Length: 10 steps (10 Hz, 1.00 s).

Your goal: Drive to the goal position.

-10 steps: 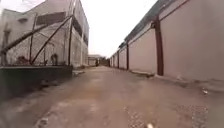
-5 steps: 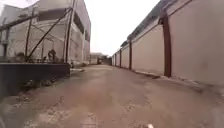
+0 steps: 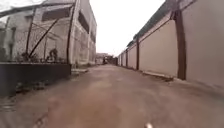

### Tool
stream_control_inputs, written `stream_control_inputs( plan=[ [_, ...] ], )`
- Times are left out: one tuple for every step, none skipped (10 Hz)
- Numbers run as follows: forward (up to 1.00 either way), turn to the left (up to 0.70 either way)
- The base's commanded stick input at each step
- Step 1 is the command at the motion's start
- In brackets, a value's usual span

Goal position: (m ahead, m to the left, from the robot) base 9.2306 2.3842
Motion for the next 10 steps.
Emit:
stream_control_inputs(
  plan=[
    [1.0,0.0],
    [1.0,0.0],
    [1.0,0.0],
    [1.0,0.0],
    [1.0,0.0],
    [1.0,0.0],
    [1.0,0.0],
    [1.0,0.0],
    [1.0,0.0],
    [1.0,0.0]
  ],
)
